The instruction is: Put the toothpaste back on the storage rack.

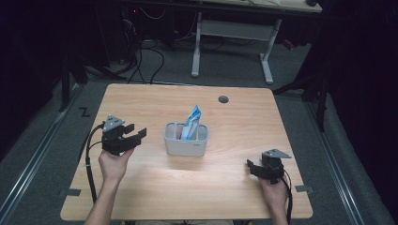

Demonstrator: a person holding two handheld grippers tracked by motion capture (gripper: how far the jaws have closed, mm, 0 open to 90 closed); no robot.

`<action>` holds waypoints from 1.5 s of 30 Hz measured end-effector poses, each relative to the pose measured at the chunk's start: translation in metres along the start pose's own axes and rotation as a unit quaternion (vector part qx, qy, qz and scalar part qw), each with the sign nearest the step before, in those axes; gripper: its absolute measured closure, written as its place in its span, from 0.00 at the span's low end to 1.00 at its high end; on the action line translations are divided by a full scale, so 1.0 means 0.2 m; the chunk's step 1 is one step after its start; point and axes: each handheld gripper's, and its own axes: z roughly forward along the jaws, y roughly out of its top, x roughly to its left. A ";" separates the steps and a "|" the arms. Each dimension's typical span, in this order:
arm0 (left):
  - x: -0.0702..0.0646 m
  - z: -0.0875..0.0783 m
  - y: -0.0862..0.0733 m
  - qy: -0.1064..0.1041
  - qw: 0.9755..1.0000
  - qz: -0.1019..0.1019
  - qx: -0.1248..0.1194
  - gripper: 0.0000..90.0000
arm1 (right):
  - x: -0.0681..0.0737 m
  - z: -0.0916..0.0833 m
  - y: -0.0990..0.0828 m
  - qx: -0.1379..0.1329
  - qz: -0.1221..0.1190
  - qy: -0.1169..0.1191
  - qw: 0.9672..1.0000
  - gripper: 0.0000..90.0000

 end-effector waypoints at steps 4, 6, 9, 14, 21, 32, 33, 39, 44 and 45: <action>0.00 -0.01 -0.01 0.013 1.000 0.008 0.007 0.49 | 0.00 0.00 0.00 0.000 0.000 0.000 1.000 0.34; 0.00 -0.01 -0.02 0.019 1.000 0.014 0.008 0.49 | 0.00 0.00 0.00 0.000 0.000 0.000 1.000 0.34; 0.00 -0.03 -0.02 0.022 1.000 0.015 0.006 0.48 | 0.00 0.00 0.00 0.000 0.000 0.000 1.000 0.34; 0.00 -0.04 -0.03 0.027 0.999 0.017 0.009 0.48 | 0.00 0.00 0.00 0.000 0.000 0.000 1.000 0.34; 0.02 -0.05 -0.05 0.032 0.999 0.015 0.011 0.47 | 0.00 0.00 0.00 0.000 0.000 0.000 1.000 0.34; 0.05 -0.09 -0.10 0.039 0.999 0.004 0.007 0.47 | 0.00 0.00 0.00 0.000 0.000 0.000 1.000 0.34; 0.05 -0.09 -0.11 0.041 0.999 0.004 0.008 0.47 | 0.00 0.00 0.00 0.000 0.000 0.000 1.000 0.34; 0.07 -0.10 -0.13 0.044 0.999 -0.004 0.007 0.47 | 0.00 0.00 0.00 0.000 0.000 0.000 1.000 0.34; 0.09 -0.11 -0.15 0.047 0.999 -0.007 0.011 0.47 | 0.00 0.00 0.00 0.000 0.000 0.000 1.000 0.34; 0.09 -0.11 -0.15 0.047 0.999 -0.009 0.011 0.47 | 0.00 0.00 0.00 0.000 0.000 0.000 1.000 0.34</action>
